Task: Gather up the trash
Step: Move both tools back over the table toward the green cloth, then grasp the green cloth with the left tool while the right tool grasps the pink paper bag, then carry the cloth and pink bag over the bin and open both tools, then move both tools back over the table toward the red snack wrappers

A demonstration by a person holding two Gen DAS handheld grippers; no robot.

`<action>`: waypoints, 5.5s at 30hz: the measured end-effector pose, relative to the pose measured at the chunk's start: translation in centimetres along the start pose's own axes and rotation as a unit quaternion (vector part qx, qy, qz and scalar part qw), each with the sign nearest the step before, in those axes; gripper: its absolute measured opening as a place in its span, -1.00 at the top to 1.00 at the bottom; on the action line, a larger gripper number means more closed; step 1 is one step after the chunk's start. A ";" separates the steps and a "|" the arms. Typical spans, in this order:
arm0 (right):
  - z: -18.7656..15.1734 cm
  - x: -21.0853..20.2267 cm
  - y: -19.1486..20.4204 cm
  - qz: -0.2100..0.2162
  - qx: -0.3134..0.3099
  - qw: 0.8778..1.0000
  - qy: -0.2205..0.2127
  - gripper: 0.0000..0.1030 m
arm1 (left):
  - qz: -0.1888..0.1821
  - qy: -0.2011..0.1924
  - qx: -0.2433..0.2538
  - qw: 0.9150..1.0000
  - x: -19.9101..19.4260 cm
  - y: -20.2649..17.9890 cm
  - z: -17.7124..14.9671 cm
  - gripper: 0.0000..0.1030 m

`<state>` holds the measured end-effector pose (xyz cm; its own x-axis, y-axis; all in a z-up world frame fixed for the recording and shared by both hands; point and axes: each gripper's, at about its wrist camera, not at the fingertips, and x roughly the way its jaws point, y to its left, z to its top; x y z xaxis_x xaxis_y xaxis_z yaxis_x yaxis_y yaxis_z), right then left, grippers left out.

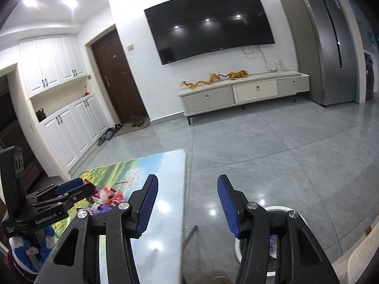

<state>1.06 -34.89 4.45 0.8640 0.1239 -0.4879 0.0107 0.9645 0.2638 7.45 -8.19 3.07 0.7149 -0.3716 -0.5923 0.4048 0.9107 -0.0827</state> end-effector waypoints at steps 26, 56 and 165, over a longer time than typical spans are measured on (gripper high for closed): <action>-5.6 18.5 12.2 0.075 -0.082 0.977 0.182 0.02 | 0.037 0.091 -0.084 0.992 0.2 15.6 -13.4 -0.51; -7.0 22.4 12.9 0.129 -0.061 0.963 0.228 0.39 | 0.010 0.097 -0.125 0.987 0.7 16.8 -13.8 0.21; 0.4 2.8 4.3 0.038 -0.001 0.998 0.042 -0.03 | 0.031 0.001 -0.099 0.995 -0.3 10.6 -1.0 -0.18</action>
<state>3.76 -30.47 4.57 0.8166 0.2151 -0.5357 -0.0536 0.9522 0.3006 10.98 1.79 1.55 0.7342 -0.3139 -0.6021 0.2400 0.9495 -0.2022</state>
